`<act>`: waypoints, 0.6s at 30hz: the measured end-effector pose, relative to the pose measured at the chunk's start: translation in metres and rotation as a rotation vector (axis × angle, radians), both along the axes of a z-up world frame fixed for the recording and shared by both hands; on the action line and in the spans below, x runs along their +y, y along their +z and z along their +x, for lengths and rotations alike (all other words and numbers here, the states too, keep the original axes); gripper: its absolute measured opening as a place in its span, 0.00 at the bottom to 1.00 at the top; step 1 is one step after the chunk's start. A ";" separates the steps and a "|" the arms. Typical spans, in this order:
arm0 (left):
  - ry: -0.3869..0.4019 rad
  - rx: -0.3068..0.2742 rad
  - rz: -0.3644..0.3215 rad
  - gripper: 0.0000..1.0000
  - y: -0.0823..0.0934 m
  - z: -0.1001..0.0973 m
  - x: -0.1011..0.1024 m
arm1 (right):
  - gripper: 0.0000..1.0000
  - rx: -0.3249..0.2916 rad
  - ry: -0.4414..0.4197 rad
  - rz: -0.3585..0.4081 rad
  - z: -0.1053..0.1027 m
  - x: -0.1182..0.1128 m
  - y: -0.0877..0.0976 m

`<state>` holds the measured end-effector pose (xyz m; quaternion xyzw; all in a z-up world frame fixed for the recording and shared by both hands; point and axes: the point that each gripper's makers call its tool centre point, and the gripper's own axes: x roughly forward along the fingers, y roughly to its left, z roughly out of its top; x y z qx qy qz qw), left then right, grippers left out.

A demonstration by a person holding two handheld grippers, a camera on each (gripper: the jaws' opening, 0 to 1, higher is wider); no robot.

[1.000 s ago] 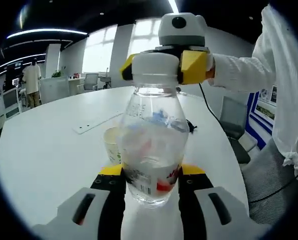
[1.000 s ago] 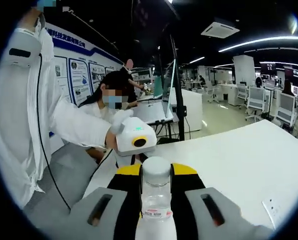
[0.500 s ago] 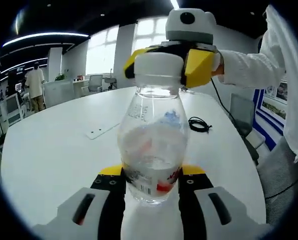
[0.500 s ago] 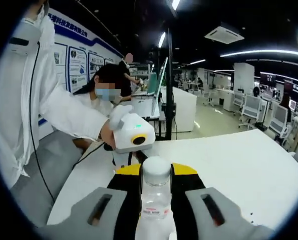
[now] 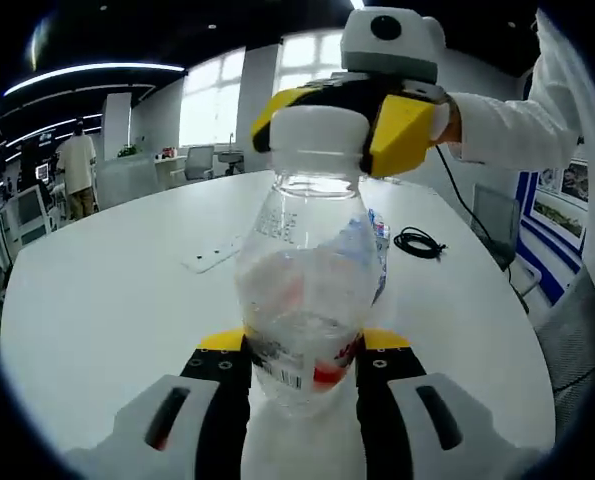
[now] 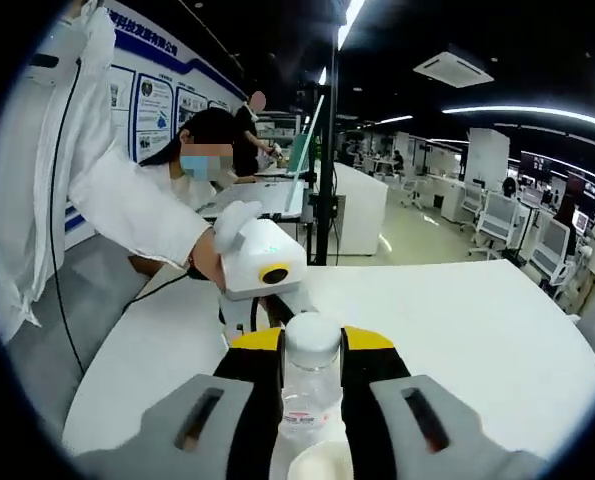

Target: Arrange the tabletop items into an orderly group along one side of the table until the central work area is clear of visible clutter.

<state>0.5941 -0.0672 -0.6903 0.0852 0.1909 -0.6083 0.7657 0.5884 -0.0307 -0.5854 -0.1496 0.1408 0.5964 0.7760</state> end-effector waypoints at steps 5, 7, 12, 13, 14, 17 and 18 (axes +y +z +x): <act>0.004 -0.002 -0.005 0.40 -0.003 0.004 -0.002 | 0.19 -0.016 0.010 -0.010 0.004 -0.002 -0.004; 0.009 -0.004 -0.003 0.40 -0.005 0.006 -0.003 | 0.19 -0.023 0.012 -0.017 0.006 -0.002 -0.006; 0.011 -0.010 -0.008 0.40 -0.008 0.009 -0.005 | 0.19 -0.031 0.012 -0.022 0.008 -0.004 -0.009; 0.010 -0.012 -0.006 0.40 -0.009 0.009 -0.006 | 0.19 -0.031 0.012 -0.023 0.008 -0.005 -0.009; 0.009 -0.013 -0.004 0.40 -0.010 0.009 -0.006 | 0.19 -0.030 0.011 -0.023 0.008 -0.006 -0.010; 0.008 -0.025 0.007 0.40 -0.013 0.010 -0.006 | 0.19 -0.030 0.009 -0.035 0.009 -0.008 -0.014; 0.007 -0.027 0.009 0.40 -0.014 0.010 -0.006 | 0.19 -0.030 0.009 -0.035 0.009 -0.009 -0.014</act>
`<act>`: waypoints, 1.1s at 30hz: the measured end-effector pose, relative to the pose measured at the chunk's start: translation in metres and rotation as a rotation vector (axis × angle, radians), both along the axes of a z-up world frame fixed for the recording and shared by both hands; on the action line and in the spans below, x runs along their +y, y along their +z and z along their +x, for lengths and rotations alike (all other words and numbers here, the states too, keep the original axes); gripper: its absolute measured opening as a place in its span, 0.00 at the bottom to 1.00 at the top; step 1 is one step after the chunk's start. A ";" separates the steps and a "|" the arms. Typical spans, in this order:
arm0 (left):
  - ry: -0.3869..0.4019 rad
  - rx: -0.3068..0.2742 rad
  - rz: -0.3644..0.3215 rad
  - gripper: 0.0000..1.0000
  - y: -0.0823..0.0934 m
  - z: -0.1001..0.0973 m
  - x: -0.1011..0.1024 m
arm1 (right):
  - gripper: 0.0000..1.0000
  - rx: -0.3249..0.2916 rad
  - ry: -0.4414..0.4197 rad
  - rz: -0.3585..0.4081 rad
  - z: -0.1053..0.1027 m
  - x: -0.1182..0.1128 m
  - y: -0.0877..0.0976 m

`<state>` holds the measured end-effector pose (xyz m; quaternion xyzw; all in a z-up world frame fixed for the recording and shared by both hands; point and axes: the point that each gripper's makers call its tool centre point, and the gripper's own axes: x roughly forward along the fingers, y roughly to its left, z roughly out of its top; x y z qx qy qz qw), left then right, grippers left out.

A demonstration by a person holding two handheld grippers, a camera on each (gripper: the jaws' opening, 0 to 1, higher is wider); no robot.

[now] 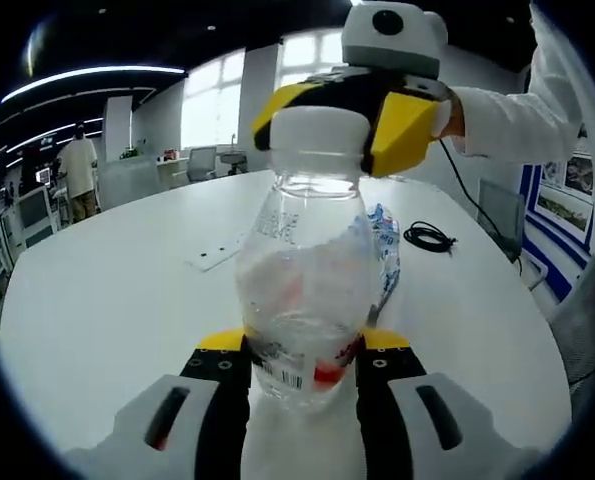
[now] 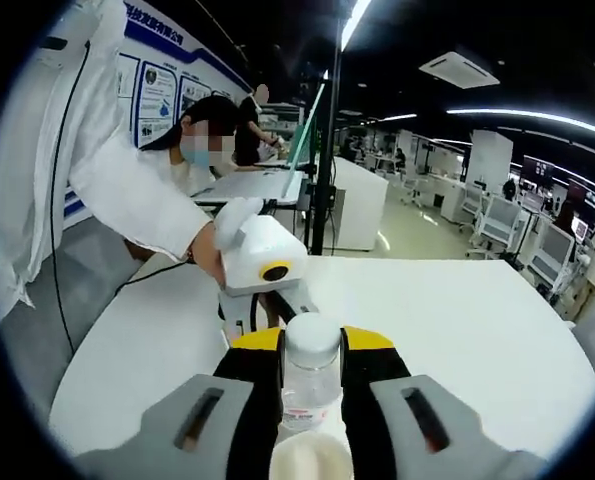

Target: Arrange the tabletop items into an orderly group along one side of the table until the central work area is clear of visible clutter.

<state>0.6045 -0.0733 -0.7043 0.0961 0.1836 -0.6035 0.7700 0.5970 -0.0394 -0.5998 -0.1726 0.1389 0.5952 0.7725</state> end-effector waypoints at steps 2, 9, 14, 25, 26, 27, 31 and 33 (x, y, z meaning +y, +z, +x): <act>-0.001 -0.001 0.000 0.40 0.000 0.000 -0.001 | 0.19 -0.001 -0.002 0.006 0.000 -0.001 0.000; -0.001 -0.003 0.000 0.41 0.000 -0.001 -0.001 | 0.19 0.010 -0.002 0.019 -0.001 -0.001 0.001; -0.009 -0.008 -0.013 0.42 0.001 -0.002 -0.002 | 0.19 0.020 -0.006 0.040 -0.003 -0.003 0.001; -0.004 -0.005 -0.014 0.51 0.001 -0.002 -0.005 | 0.23 0.029 -0.005 0.061 -0.004 -0.001 0.005; -0.001 -0.004 -0.016 0.53 0.001 -0.002 -0.005 | 0.24 0.032 -0.008 0.062 -0.004 -0.001 0.005; 0.000 -0.003 -0.019 0.55 0.002 -0.002 -0.005 | 0.25 0.032 -0.011 0.062 -0.004 -0.001 0.004; 0.015 0.008 -0.020 0.60 0.002 -0.001 -0.003 | 0.29 0.054 -0.026 0.071 -0.005 -0.002 0.003; 0.021 0.015 -0.020 0.60 0.003 0.000 -0.002 | 0.30 0.062 -0.036 0.072 -0.005 -0.003 0.002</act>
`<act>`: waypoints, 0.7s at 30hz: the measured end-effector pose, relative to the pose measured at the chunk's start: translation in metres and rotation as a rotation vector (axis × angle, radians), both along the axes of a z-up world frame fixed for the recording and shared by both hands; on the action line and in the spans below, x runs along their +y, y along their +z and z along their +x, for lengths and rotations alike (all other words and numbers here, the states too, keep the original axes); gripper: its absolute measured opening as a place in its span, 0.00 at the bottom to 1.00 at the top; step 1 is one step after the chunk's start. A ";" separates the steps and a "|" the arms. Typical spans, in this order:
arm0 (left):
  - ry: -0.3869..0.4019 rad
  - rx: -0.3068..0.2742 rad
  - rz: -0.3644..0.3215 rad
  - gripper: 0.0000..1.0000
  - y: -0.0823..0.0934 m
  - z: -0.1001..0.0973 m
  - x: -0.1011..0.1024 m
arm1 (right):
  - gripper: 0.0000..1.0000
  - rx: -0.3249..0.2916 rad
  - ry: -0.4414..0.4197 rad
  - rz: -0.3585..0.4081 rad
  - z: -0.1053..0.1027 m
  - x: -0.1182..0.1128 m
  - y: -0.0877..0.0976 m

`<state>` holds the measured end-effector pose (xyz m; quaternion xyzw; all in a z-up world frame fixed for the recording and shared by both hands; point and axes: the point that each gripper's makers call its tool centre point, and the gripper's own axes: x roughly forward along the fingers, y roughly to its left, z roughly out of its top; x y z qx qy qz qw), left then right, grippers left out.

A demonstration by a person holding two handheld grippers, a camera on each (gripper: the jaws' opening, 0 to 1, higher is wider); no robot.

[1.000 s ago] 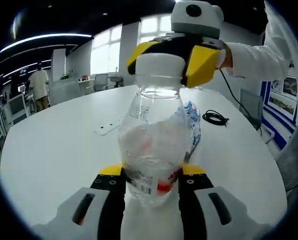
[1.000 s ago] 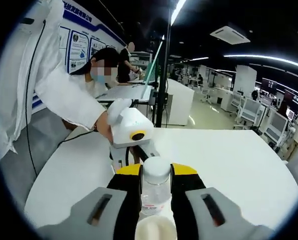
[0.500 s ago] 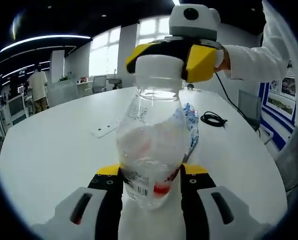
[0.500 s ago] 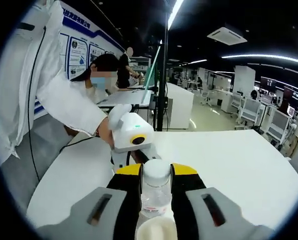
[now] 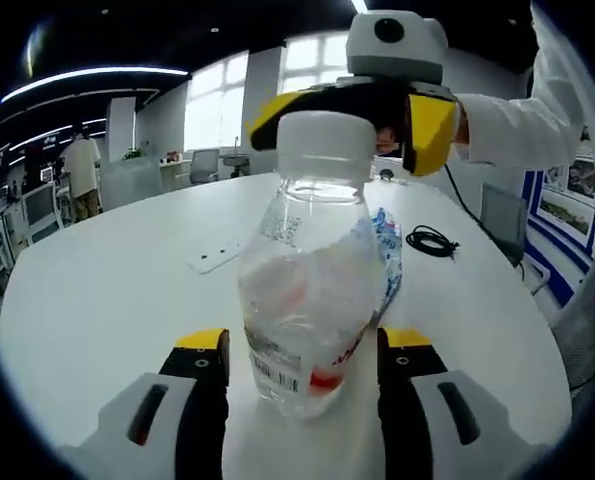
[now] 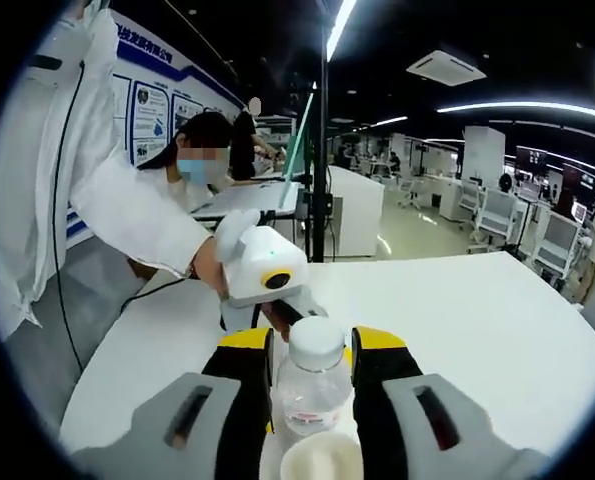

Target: Arrange the tabletop items into an orderly group along one side of the table until the central work area is clear of visible clutter.

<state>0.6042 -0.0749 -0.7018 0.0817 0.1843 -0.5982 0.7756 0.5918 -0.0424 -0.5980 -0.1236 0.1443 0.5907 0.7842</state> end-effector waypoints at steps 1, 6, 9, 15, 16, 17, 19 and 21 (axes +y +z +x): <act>0.002 0.012 -0.001 0.60 0.000 -0.001 0.000 | 0.30 0.004 -0.003 0.003 0.000 0.000 0.000; 0.011 0.030 -0.003 0.62 0.000 -0.003 0.002 | 0.34 0.032 -0.032 -0.001 -0.002 -0.006 -0.006; 0.020 0.050 0.009 0.65 -0.001 -0.005 0.004 | 0.36 0.045 -0.048 -0.003 -0.004 -0.010 -0.008; 0.032 0.046 0.006 0.69 0.005 -0.007 0.005 | 0.41 0.087 -0.093 -0.016 -0.007 -0.019 -0.013; 0.035 0.052 0.004 0.69 0.005 -0.008 0.005 | 0.42 0.084 -0.097 -0.015 -0.008 -0.020 -0.013; 0.035 0.054 0.003 0.70 0.006 -0.008 0.006 | 0.43 0.090 -0.105 -0.011 -0.009 -0.022 -0.013; 0.040 0.051 0.004 0.71 0.008 -0.009 0.007 | 0.45 0.098 -0.116 -0.009 -0.012 -0.024 -0.014; 0.049 0.064 0.005 0.73 0.009 -0.011 0.009 | 0.47 0.102 -0.123 -0.006 -0.014 -0.026 -0.015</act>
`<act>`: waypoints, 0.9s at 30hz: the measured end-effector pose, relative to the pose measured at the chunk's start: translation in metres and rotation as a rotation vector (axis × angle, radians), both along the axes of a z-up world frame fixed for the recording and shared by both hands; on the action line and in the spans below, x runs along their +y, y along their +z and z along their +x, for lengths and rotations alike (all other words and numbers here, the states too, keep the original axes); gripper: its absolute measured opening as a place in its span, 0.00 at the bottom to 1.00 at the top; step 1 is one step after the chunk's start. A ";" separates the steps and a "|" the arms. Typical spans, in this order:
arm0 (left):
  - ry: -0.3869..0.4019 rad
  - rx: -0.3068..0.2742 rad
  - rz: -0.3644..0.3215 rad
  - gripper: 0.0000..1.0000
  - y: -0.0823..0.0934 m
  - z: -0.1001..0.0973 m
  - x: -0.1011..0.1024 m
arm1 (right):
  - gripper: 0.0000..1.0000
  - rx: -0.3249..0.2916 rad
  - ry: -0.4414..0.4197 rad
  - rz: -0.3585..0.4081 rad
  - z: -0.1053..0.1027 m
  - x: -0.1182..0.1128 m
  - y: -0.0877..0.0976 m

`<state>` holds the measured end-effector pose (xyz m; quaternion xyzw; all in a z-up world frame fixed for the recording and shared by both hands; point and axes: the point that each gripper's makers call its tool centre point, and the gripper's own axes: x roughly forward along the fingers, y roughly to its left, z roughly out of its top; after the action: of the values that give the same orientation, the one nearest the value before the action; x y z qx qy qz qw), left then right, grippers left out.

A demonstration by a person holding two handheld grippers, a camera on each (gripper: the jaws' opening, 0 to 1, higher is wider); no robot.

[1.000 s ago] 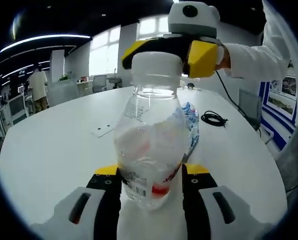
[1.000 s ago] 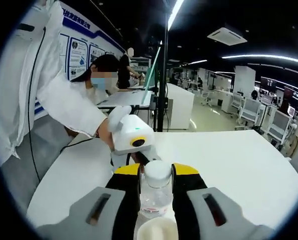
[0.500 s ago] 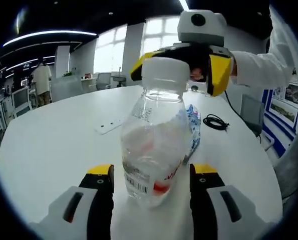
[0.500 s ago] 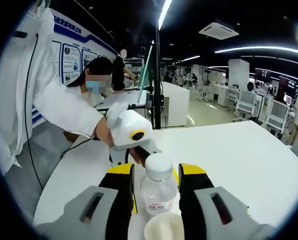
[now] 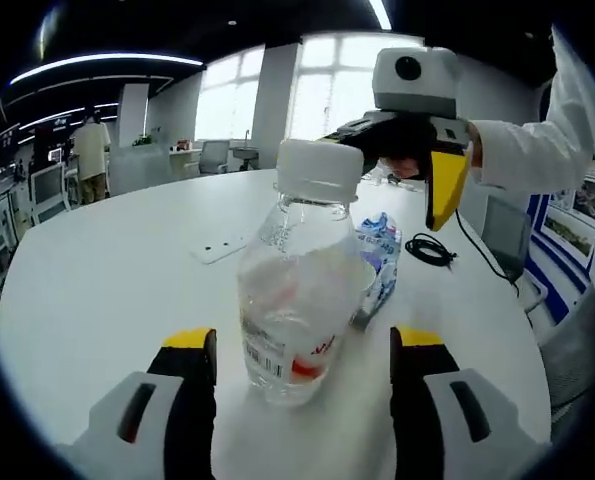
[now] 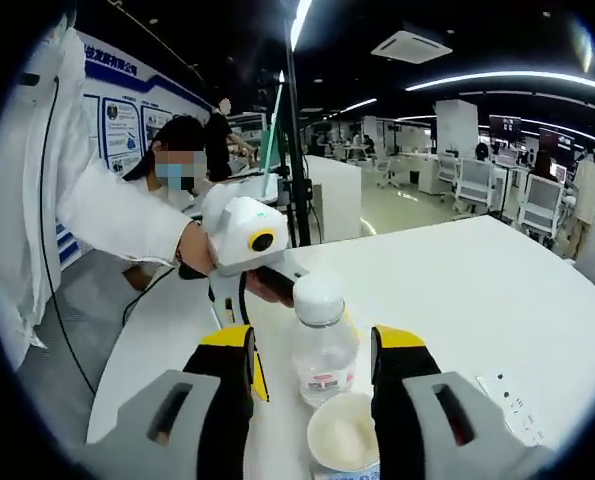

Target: Arrange the tabletop items into an orderly group along one side of the table until the central work area is clear of visible clutter.

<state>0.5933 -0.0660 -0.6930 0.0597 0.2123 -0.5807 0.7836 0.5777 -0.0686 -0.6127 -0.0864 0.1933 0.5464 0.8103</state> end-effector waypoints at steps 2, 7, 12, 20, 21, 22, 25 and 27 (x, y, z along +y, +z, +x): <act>0.005 -0.002 0.000 0.74 0.002 -0.002 0.002 | 0.49 0.011 -0.014 -0.006 -0.003 -0.003 -0.003; 0.022 0.014 -0.001 0.77 0.007 -0.007 0.006 | 0.54 0.029 -0.048 -0.008 -0.010 -0.011 -0.008; 0.035 0.024 -0.003 0.78 0.010 -0.013 0.010 | 0.58 0.048 -0.075 -0.003 -0.021 -0.019 -0.012; 0.046 0.031 -0.002 0.78 0.017 -0.028 0.013 | 0.61 0.063 -0.112 0.006 -0.039 -0.033 -0.014; 0.045 0.031 -0.001 0.78 0.019 -0.031 0.013 | 0.62 0.067 -0.120 0.007 -0.041 -0.036 -0.014; 0.045 0.031 0.001 0.78 0.020 -0.032 0.013 | 0.63 0.067 -0.124 0.007 -0.043 -0.037 -0.014; 0.047 0.023 0.010 0.77 0.024 -0.039 0.015 | 0.63 0.068 -0.137 0.008 -0.052 -0.044 -0.013; 0.059 0.032 0.003 0.79 0.027 -0.042 0.016 | 0.61 0.066 -0.143 0.020 -0.058 -0.047 -0.010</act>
<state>0.5517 -0.0496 -0.6661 0.0452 0.2273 -0.5582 0.7967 0.5202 -0.1160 -0.6227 -0.0462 0.2202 0.4918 0.8411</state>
